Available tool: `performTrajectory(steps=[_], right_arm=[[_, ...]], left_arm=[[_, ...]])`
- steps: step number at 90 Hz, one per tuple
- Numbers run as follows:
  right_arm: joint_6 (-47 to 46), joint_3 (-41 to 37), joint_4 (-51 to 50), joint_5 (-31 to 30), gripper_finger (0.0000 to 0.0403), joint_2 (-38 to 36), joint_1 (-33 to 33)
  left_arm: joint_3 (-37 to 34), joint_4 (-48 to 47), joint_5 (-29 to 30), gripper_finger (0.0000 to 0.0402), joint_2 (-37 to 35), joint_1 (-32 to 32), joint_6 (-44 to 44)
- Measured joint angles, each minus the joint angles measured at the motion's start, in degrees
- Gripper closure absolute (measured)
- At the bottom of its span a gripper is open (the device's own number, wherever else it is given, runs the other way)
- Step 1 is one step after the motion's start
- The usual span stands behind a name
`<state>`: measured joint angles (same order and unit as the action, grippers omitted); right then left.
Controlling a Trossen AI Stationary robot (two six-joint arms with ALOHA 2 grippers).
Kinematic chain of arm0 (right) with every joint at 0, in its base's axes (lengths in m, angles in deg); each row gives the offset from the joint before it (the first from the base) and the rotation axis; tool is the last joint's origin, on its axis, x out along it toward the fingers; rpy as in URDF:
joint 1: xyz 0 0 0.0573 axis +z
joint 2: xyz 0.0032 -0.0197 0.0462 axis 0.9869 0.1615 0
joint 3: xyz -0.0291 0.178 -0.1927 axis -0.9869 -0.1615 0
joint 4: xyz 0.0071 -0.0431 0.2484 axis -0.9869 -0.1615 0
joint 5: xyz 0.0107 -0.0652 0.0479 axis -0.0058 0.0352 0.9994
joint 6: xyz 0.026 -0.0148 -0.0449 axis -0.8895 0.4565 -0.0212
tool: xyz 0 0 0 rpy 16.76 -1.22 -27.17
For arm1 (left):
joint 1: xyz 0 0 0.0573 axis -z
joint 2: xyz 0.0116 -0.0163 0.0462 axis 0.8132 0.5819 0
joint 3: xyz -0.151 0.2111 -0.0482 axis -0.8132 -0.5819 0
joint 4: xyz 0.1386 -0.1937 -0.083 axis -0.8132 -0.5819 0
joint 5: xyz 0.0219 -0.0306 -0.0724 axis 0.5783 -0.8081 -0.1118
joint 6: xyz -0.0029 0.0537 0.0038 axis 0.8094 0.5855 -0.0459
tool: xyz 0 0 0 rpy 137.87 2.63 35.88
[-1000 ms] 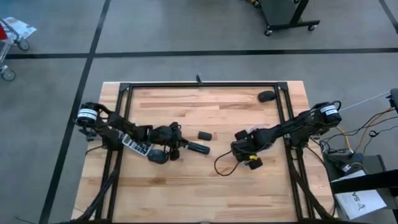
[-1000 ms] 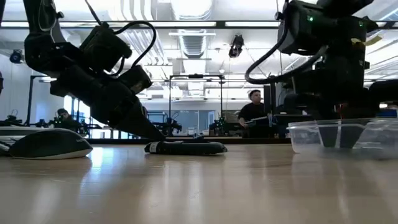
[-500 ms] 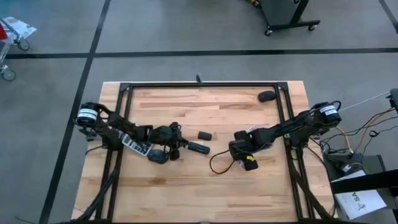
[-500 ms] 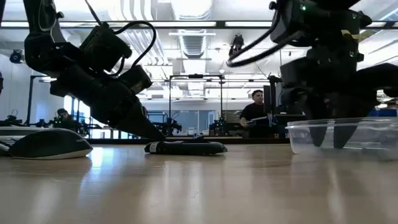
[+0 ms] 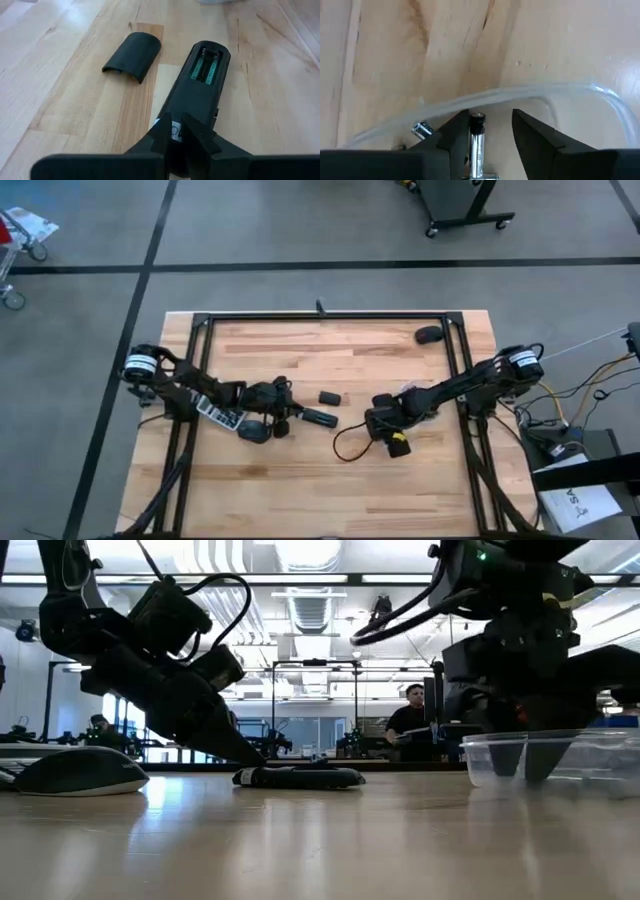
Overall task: Insert battery
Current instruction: Insert the silver battery into the remote battery compartment
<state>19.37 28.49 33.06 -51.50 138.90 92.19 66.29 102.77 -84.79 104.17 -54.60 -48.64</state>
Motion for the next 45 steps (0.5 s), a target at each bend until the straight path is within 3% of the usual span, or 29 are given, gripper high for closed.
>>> performTrajectory(steps=[26, 45], right_arm=[[-2.8, -1.1, 0.2, -0.1, 0.0368, -0.1, 0.1], [-3.6, -1.1, 0.2, -0.5, 0.039, -0.2, 0.1]], left_arm=[[0.0, 0.0, 0.0, 0.038, 0.0, 0.0, 0.0], [0.0, 0.0, 0.0, 0.038, 0.0, 0.0, 0.0]])
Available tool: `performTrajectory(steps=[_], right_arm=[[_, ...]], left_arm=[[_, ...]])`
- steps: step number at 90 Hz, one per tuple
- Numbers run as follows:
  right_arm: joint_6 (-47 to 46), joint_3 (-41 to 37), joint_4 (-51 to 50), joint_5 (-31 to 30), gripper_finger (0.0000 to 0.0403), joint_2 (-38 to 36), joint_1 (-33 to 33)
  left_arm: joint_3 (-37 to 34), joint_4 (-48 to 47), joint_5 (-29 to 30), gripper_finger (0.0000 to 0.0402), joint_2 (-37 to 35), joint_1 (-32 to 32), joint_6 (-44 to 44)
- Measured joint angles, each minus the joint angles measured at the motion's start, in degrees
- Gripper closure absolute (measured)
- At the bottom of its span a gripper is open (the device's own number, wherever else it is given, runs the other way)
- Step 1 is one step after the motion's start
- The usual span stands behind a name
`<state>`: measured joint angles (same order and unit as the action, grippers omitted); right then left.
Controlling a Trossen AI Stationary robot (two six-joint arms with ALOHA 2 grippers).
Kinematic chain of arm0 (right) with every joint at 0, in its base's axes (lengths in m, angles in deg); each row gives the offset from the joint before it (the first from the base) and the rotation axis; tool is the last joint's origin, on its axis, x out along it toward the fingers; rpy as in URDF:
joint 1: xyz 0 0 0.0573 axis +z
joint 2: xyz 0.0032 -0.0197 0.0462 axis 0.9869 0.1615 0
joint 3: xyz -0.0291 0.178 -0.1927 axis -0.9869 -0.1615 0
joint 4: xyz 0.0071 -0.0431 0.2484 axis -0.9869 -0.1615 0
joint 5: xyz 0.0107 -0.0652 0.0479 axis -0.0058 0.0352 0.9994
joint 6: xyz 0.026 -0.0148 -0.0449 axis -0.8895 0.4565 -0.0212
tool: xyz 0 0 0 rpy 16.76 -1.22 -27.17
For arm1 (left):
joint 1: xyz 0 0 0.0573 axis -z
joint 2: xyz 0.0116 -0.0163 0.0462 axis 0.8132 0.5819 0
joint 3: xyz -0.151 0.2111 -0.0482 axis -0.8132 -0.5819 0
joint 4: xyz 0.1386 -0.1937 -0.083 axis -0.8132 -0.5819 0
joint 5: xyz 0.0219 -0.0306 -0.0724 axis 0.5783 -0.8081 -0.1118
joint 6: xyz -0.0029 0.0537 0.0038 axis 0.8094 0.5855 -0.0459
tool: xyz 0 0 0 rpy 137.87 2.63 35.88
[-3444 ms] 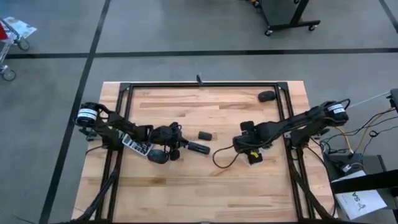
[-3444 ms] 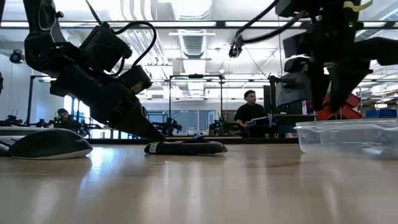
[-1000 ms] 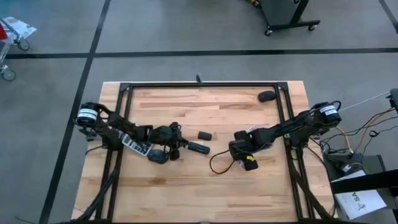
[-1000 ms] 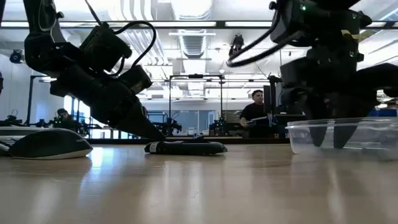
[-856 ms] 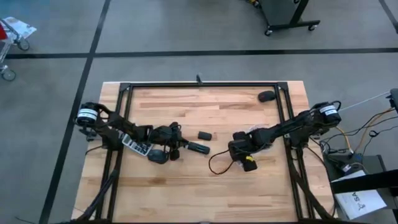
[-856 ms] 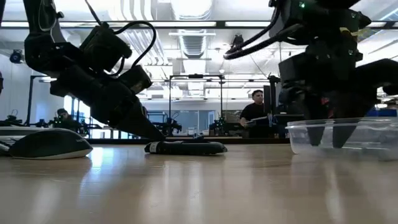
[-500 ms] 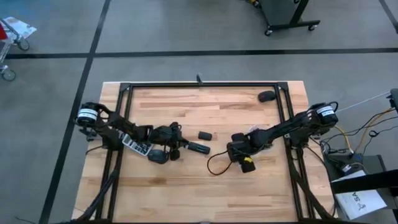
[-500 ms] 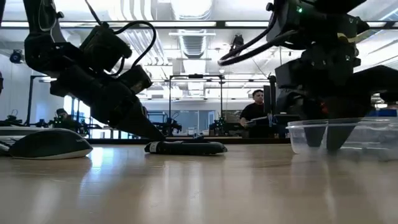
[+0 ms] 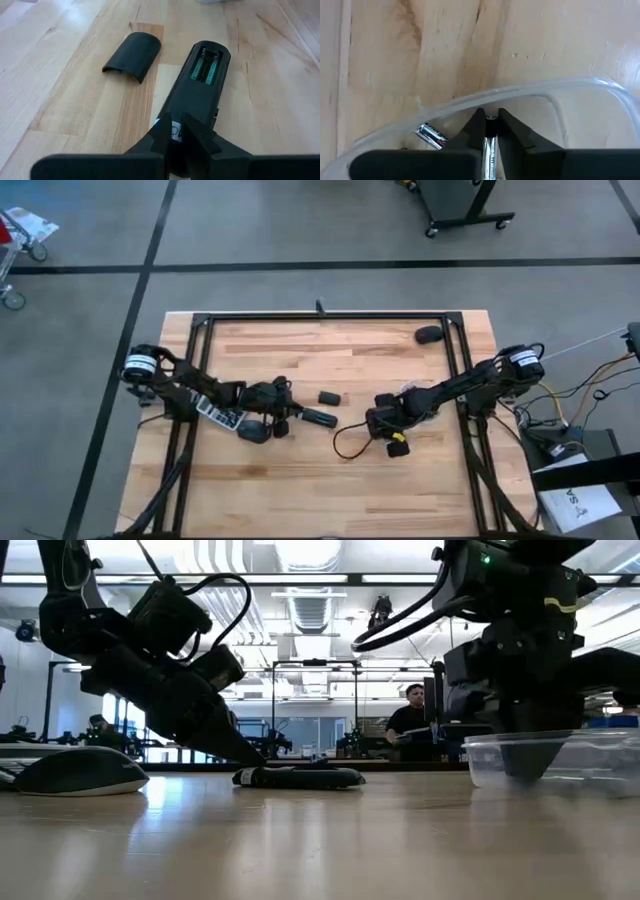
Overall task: Insert battery
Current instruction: Insert the silver battery into the remote battery compartment
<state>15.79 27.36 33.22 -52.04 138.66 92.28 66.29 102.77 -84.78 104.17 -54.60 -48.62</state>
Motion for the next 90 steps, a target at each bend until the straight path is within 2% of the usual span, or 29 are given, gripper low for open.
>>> performTrajectory(steps=[16, 35, 49, 70, 90], right_arm=[[-0.8, 2.3, -3.0, -0.8, 0.0392, -0.4, -0.1], [-0.4, 10.4, -17.3, -6.3, 0.0393, -1.2, -0.1], [-0.3, 16.7, -17.5, -9.0, 0.0394, -1.7, -0.1], [0.2, 20.8, -5.4, -9.0, 0.0394, -1.7, -0.2], [-0.2, 16.5, 16.2, -8.9, 0.0394, -0.3, -1.1]], left_arm=[[0.0, 0.0, 0.0, 0.038, 0.0, 0.0, 0.0], [0.0, 0.0, 0.0, 0.038, 0.0, 0.0, 0.0], [0.0, 0.1, 1.0, 0.038, 0.0, 0.0, 0.0], [0.0, 0.1, 1.5, 0.038, 0.0, 0.0, 0.0], [0.0, 0.1, 1.6, 0.038, 0.0, 0.0, 0.7]])
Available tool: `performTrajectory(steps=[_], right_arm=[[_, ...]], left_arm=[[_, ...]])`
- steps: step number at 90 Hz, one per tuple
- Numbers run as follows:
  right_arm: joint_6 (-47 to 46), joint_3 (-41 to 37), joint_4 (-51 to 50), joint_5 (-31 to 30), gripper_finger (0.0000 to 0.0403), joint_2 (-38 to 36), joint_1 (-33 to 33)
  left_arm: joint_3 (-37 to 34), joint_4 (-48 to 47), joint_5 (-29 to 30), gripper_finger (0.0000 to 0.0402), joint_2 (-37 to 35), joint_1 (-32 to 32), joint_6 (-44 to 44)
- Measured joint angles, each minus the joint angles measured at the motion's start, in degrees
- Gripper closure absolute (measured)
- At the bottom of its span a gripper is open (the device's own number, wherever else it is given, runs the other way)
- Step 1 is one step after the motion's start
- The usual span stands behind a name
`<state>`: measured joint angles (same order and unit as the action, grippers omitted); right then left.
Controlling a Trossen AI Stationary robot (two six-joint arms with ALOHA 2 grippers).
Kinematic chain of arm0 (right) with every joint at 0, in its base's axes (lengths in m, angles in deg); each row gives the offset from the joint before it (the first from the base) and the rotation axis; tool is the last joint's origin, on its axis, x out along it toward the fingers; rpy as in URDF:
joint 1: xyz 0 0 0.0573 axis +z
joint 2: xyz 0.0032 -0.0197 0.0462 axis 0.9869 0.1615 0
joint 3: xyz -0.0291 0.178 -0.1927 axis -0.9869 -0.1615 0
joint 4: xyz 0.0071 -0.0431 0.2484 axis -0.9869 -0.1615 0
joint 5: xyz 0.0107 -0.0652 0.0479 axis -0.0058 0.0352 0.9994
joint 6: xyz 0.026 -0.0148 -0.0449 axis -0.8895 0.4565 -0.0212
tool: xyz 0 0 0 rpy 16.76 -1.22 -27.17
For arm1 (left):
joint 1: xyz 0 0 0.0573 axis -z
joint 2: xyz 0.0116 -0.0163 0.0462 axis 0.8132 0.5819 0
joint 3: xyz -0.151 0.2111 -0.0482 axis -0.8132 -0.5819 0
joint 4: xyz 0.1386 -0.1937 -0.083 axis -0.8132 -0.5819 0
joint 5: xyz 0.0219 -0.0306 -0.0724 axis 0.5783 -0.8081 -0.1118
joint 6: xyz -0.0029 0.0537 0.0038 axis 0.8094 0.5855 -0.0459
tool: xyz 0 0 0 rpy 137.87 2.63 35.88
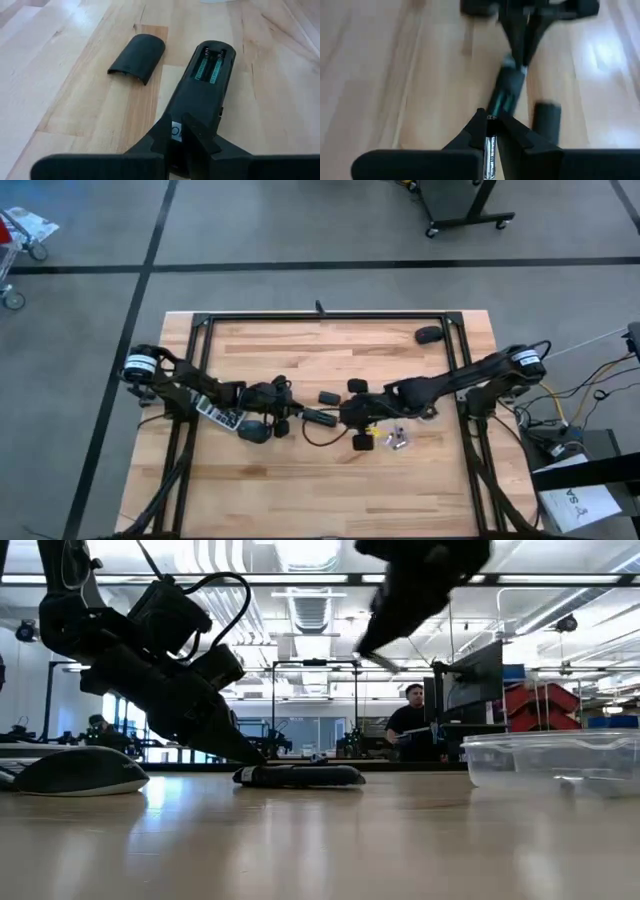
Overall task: Insert battery
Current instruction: Insert the silver battery into the remote battery compartment
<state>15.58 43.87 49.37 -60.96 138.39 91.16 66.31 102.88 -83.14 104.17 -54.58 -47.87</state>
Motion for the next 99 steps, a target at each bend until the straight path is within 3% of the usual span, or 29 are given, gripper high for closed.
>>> performTrajectory(steps=[7, 34, 66, 99], right_arm=[[-0.3, -1.9, 8.2, 0.1, 0.0394, 1.5, -0.4], [-0.8, -4.0, 25.0, -0.1, 0.0394, 11.2, -3.2], [-6.5, -5.5, 31.9, 0.0, 0.0394, 17.3, -5.1], [-9.9, -5.7, 31.4, -0.2, 0.0394, 19.2, -5.1]], left_arm=[[0.0, 0.0, 0.0, 0.038, 0.0, 0.1, 0.1], [0.0, -0.4, 0.5, 0.038, 0.0, 1.0, 0.8], [0.0, -0.7, 0.7, 0.038, 0.0, 1.8, 0.8], [0.0, -0.9, 0.6, 0.038, 0.0, 1.8, 0.8]])
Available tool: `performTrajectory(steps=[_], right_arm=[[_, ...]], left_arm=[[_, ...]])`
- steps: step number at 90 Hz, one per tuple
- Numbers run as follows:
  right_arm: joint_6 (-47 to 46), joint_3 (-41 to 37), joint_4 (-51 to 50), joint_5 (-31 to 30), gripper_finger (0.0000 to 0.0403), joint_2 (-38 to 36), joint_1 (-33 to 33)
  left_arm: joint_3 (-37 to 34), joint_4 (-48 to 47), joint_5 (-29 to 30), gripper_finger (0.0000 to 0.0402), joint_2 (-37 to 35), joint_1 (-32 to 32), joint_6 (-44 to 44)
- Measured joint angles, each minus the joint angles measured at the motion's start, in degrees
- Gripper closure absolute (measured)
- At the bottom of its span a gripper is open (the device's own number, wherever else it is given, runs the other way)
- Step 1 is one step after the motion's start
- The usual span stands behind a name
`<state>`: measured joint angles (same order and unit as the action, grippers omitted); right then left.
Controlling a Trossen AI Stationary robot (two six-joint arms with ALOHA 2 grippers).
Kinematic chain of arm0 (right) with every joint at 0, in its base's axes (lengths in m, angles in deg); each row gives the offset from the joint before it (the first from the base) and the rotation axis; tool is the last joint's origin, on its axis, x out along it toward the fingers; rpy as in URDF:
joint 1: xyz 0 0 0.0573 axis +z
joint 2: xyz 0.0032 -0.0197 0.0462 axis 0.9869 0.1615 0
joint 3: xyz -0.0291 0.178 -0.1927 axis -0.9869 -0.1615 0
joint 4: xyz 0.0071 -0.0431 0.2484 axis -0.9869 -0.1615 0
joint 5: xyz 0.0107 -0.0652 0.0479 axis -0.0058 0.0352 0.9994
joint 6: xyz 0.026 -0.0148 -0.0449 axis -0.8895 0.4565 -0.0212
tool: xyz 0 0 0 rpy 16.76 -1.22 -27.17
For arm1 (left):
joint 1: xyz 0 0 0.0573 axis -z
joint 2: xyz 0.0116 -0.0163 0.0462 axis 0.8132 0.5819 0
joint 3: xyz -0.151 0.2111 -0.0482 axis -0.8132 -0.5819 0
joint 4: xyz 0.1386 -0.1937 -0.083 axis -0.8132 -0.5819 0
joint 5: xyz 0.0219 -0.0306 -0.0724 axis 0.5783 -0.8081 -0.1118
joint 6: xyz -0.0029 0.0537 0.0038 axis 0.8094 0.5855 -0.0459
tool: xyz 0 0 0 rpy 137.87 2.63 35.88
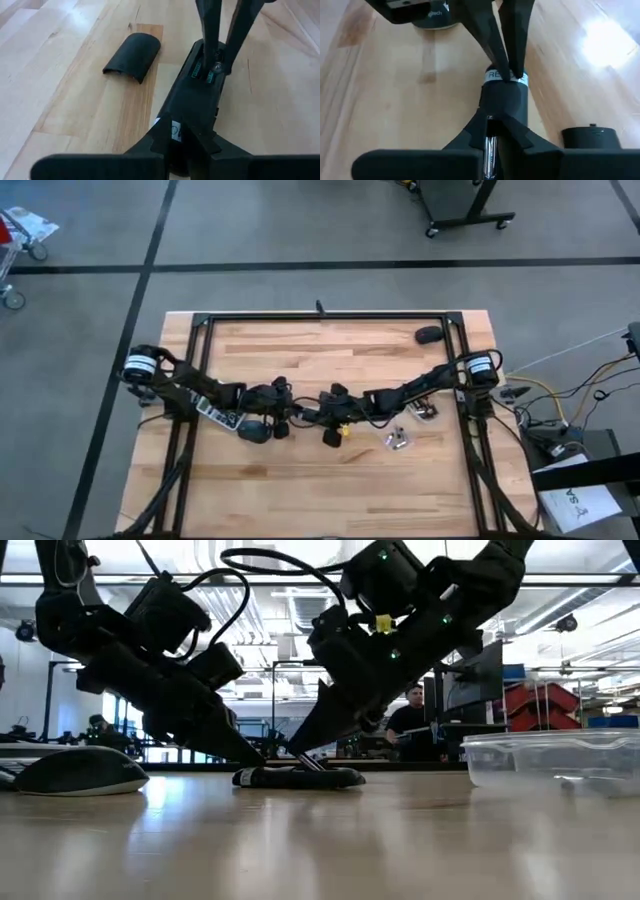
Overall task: Insert battery
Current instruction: Insert the silver battery into the remote battery compartment
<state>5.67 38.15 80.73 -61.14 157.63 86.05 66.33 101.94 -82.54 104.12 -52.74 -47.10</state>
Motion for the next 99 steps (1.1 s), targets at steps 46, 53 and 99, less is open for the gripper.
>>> performTrajectory(steps=[46, 53, 99], right_arm=[[-6.2, -0.2, -7.7, 0.5, 0.0397, -0.2, 0.4], [-6.2, -0.1, -8.4, 0.5, 0.0398, -0.2, 0.7], [0.0, -0.6, -12.3, 0.5, 0.0396, -7.4, 1.4]], left_arm=[[0.0, -0.3, 0.1, 0.038, 0.0, 0.0, 0.2], [0.0, -0.3, 0.1, 0.038, 0.0, 0.0, 0.2], [-0.1, -0.3, 0.5, 0.038, 0.0, 0.0, 0.2]])
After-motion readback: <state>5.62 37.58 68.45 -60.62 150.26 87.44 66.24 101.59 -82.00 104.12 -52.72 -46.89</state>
